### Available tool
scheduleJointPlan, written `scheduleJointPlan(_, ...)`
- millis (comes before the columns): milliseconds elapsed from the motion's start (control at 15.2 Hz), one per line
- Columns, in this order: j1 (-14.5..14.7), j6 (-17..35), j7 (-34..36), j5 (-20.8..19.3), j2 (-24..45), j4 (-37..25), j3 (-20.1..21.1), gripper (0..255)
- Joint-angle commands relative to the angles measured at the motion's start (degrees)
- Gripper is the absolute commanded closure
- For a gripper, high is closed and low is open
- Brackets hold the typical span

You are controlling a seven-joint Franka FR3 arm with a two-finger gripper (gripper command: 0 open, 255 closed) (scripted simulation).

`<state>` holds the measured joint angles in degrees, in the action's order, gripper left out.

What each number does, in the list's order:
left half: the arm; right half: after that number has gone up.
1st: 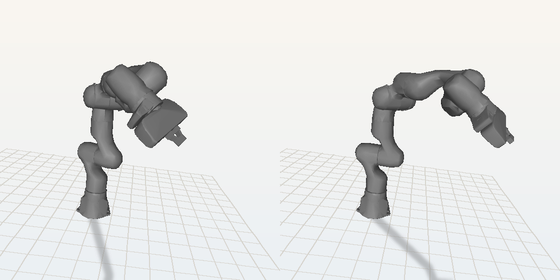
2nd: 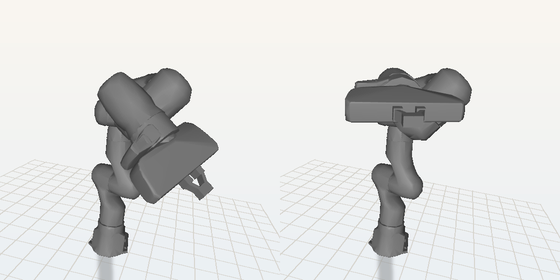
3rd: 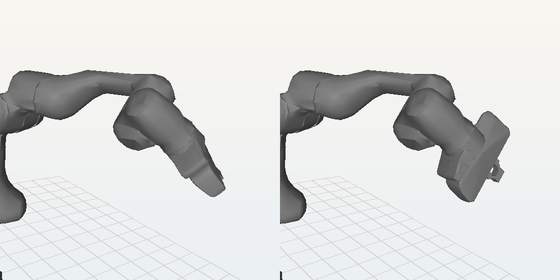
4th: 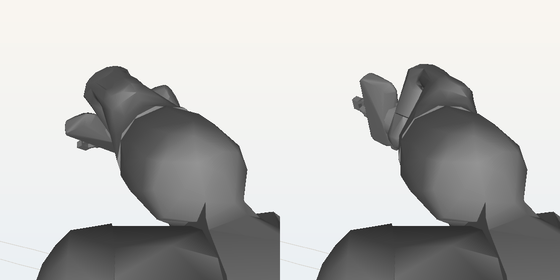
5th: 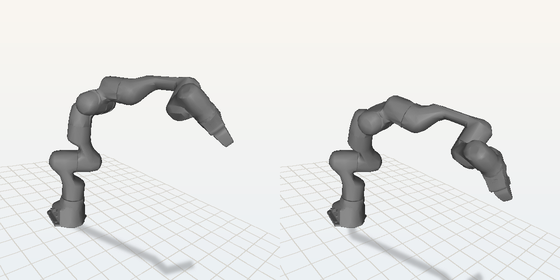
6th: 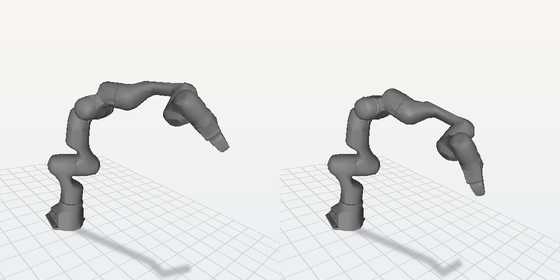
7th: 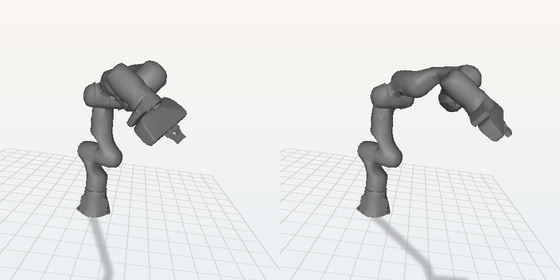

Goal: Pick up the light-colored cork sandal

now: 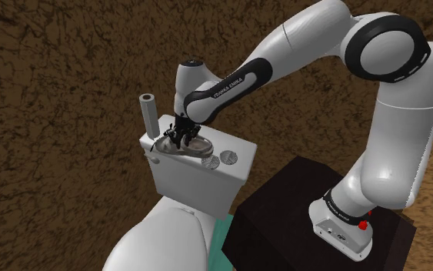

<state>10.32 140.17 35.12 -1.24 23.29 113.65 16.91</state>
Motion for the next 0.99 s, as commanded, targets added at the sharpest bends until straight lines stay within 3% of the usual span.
scheduleJointPlan(0, -0.17, -1.00, -0.13, 0.27, -0.87, -0.20, 0.16, 255)
scheduleJointPlan(924, -0.98, -8.81, -0.72, 2.07, -6.47, -2.58, 1.07, 255)
